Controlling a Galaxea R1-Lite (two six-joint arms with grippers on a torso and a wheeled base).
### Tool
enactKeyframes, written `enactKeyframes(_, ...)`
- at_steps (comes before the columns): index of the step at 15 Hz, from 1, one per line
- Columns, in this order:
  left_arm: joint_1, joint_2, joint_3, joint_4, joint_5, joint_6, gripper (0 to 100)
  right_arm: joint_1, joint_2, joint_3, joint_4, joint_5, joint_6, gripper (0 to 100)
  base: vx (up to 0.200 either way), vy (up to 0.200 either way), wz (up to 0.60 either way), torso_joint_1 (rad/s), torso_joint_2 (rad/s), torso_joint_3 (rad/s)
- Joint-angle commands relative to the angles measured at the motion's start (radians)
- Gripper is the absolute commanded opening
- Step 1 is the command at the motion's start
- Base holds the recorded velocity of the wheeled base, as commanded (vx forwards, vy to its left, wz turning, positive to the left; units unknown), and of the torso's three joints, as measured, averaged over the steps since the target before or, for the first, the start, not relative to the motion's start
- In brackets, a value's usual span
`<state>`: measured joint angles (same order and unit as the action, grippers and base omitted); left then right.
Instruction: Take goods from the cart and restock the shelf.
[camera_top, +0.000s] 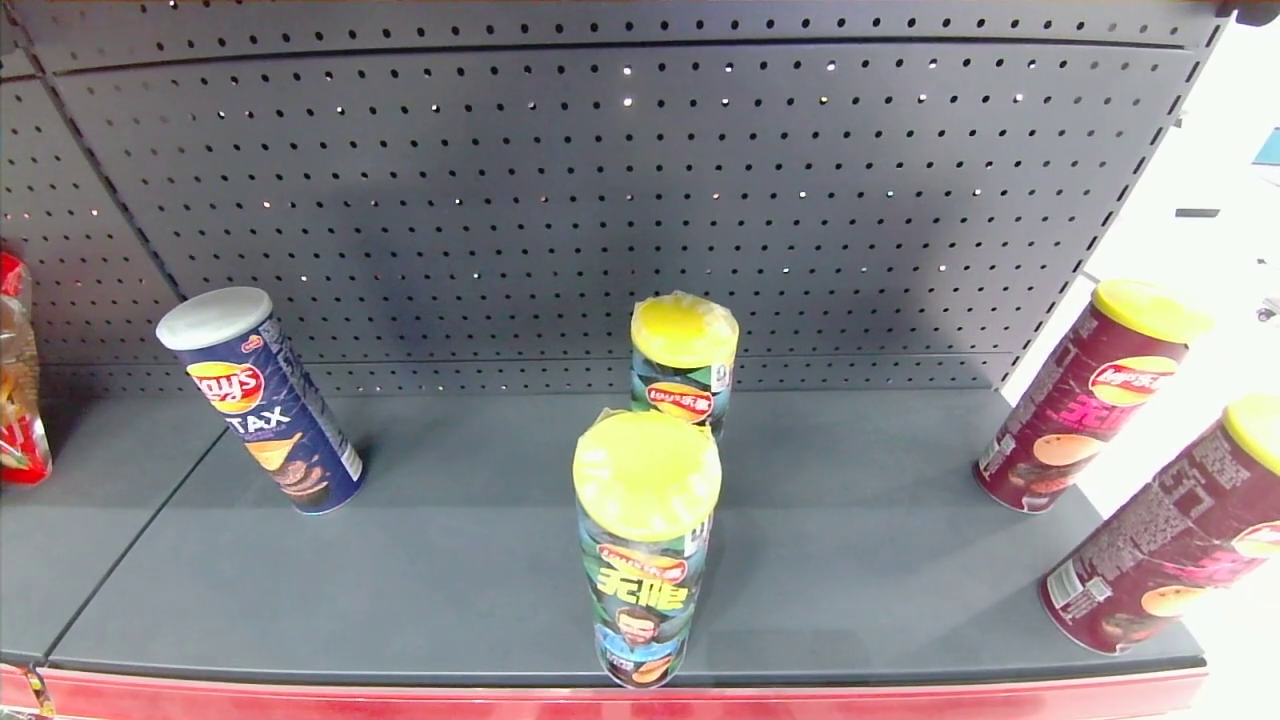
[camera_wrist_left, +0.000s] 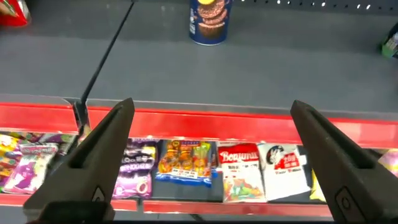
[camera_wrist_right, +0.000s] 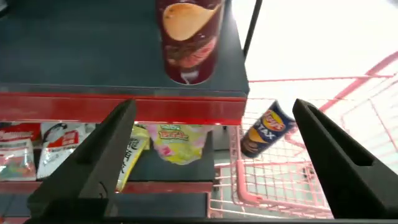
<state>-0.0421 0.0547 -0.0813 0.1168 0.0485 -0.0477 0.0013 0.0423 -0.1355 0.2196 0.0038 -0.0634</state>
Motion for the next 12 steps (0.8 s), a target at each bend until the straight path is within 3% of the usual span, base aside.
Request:
enactKeyframes(1,0.001,0.005,0.000,0.000,-0.001,0.005,100,-0.001,-0.039,0.010,-0.002,0.039,-0.001,100,-0.200,0.000,0.00,0.007,0.00,-0.002)
enactKeyframes(7,0.001,0.005,0.000,0.000,0.002,0.003,100,-0.001,-0.039,0.010,-0.003,0.042,-0.029,100,-0.200,0.000,0.00,0.000,0.00,0.002)
enactKeyframes(12,0.001,0.005,0.000,0.000,0.007,0.005,100,-0.001,-0.039,0.010,-0.003,0.031,-0.026,100,0.000,0.000,0.00,0.000,0.00,0.000)
